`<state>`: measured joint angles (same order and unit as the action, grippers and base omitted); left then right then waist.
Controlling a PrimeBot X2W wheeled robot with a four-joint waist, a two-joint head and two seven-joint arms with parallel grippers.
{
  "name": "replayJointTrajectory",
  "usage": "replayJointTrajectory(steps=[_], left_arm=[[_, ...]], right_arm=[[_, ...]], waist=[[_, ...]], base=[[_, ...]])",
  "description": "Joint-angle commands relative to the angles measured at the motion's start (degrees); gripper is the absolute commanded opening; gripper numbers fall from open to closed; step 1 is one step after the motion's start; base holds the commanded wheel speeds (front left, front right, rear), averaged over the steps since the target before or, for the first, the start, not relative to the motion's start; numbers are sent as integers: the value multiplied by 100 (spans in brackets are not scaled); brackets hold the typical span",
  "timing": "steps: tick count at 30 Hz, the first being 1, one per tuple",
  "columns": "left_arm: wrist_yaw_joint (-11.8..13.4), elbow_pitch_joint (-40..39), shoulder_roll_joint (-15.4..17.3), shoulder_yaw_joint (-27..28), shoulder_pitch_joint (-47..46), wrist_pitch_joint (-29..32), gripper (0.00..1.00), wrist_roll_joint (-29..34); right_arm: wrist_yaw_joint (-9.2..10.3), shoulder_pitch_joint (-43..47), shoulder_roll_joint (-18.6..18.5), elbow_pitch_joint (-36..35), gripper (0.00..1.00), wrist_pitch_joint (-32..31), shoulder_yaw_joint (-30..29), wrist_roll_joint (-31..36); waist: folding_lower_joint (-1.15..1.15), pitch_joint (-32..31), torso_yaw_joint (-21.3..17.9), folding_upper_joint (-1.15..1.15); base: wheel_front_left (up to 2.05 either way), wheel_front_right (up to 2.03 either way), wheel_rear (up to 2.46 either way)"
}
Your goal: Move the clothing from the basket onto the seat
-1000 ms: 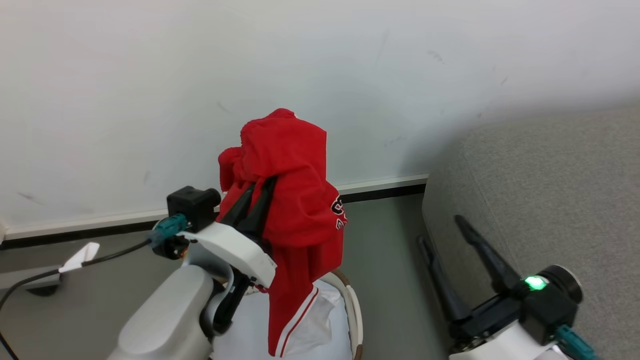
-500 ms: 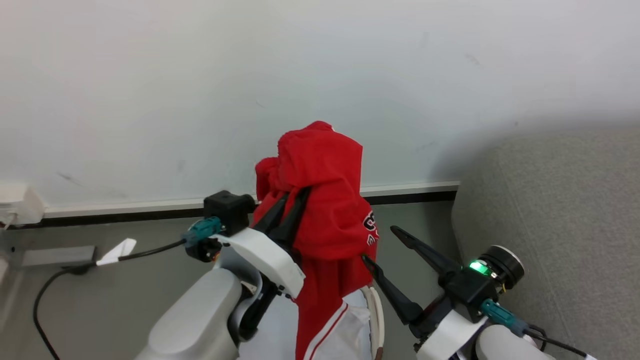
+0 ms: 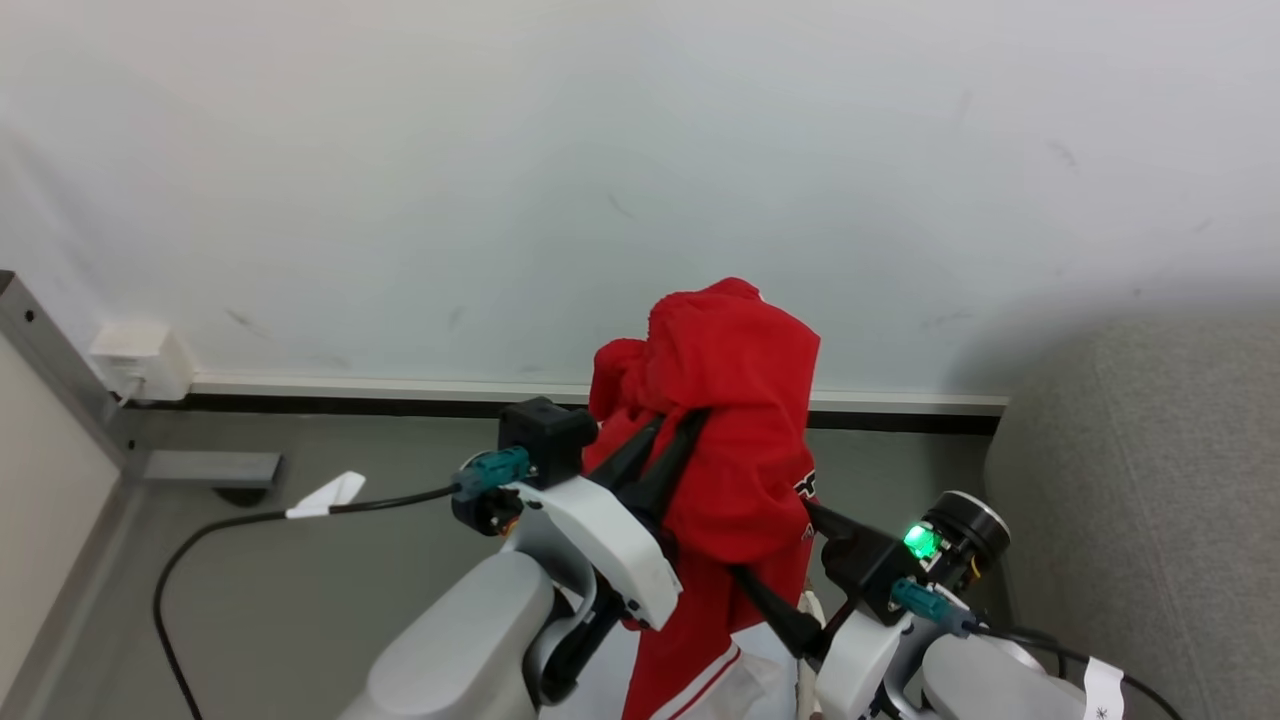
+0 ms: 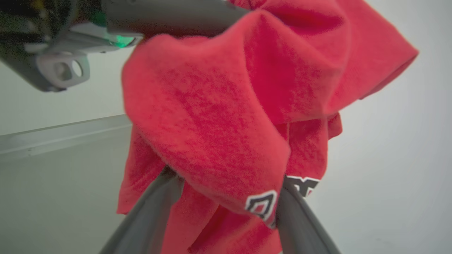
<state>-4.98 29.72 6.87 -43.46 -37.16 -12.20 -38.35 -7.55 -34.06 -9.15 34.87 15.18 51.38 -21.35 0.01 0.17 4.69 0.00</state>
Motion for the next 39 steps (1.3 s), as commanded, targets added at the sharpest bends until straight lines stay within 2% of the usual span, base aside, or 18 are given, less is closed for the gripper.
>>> replayJointTrajectory(steps=[1, 12, 13, 15, 29, 30, 31, 32, 39], left_arm=[[-20, 16, -24, -35, -57, -13, 0, -52], [-104, 208, -175, -265, -117, -12, 0, -86], [-109, 232, -183, -271, -123, -26, 0, -92], [-115, 279, -194, -283, -134, -54, 0, -106], [-115, 701, -233, -187, -187, -212, 0, -187], [-115, 739, -239, -176, -182, -210, 20, -193], [-109, 777, -246, -169, -177, -213, 49, -208], [-107, 802, -255, -151, -174, -226, 100, -220], [-130, 927, -305, -178, -172, -254, 100, -234]], right_arm=[[12, -134, 13, 116, 100, -5, 26, -37], [12, -289, 264, 576, 100, -5, -394, 24], [12, -272, 278, 565, 58, -4, -454, -7], [12, -231, 294, 539, 0, -5, -540, -31], [12, 38, 359, 118, 0, -2, -1140, -389], [12, 59, 360, 72, 0, -2, -1200, -439], [12, 75, 362, 30, 0, -2, -1261, -493], [12, 89, 361, -10, 0, -2, -1309, -525], [12, 197, 327, -326, 0, -2, -1905, -943]], waist=[[-1, -19, 93, 0], [-1, -17, 395, 0], [-1, -13, 405, 0], [-1, -3, 418, 0], [-1, -5, 353, 0], [-1, -11, 348, 0], [-1, -19, 342, 0], [-1, -26, 337, 0], [-1, -53, 339, 0]], base=[[0, 0, 0], [0, 0, 0], [0, 0, 0], [0, 0, 0], [0, 0, 0], [0, 0, 0], [0, 0, 0], [0, 0, 0], [0, 0, 0]])
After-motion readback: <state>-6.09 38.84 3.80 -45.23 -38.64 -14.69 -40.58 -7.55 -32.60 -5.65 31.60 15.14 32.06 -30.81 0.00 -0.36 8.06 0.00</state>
